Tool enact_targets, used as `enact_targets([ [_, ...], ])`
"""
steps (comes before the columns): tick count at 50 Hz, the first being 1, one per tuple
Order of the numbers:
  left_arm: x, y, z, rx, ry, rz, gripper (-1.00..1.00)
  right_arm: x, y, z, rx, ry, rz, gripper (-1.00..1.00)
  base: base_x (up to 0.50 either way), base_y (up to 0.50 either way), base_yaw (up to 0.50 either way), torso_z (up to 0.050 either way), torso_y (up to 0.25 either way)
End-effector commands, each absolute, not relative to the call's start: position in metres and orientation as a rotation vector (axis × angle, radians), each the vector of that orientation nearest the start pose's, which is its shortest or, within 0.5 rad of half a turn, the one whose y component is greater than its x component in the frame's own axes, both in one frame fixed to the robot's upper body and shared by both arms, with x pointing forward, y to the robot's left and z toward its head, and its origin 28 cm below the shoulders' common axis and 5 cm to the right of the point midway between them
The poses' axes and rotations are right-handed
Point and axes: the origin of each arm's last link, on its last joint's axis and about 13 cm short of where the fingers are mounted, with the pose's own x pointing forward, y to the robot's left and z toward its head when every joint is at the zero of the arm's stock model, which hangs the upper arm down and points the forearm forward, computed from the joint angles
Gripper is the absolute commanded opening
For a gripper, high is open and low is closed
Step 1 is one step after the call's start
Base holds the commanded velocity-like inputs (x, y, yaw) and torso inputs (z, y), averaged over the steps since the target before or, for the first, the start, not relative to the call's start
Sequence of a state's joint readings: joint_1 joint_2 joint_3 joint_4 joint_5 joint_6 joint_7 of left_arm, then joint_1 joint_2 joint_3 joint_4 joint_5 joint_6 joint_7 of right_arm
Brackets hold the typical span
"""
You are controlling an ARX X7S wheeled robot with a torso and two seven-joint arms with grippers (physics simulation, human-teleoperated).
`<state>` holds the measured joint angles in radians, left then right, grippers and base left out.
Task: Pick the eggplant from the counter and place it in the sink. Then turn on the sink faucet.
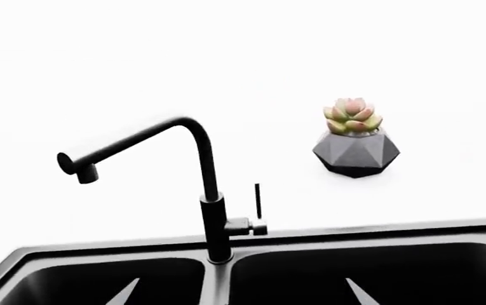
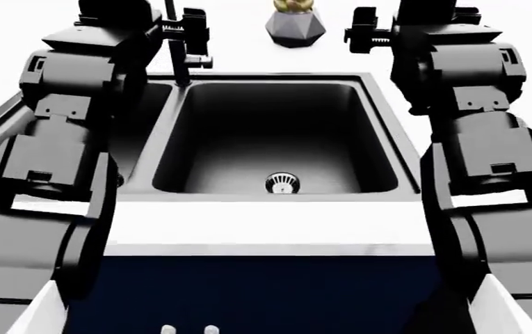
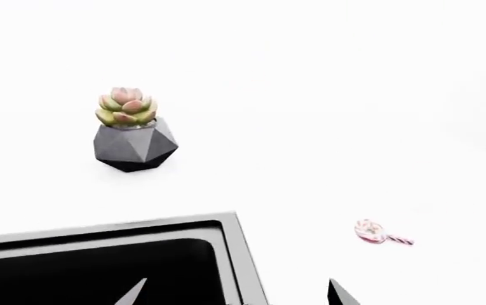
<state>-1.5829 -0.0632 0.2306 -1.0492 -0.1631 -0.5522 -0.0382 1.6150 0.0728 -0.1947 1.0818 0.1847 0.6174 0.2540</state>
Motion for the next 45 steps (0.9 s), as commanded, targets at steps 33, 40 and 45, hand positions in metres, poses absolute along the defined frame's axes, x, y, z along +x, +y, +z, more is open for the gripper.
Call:
enact_targets([
  [33,0.433,0.188,0.303,0.104,0.12,-0.075,1.0,0.43,-0.099,0.311,-0.136,0.144,-0.296,1.0,0.5,0.0,0.0,0.05,0.0],
  [40,0.433,0.19,0.299,0.103,0.124,-0.06,1.0,0.431,-0.098,0.31,-0.134,0.145,-0.297,1.0,0.36,0.0,0.0,0.05,0.0],
  [45,0.434,0.189,0.296,0.102,0.119,-0.054,1.0,0.431,-0.1,0.308,-0.149,0.144,-0.312,1.0,0.0,0.0,0.0,0.05,0.0],
])
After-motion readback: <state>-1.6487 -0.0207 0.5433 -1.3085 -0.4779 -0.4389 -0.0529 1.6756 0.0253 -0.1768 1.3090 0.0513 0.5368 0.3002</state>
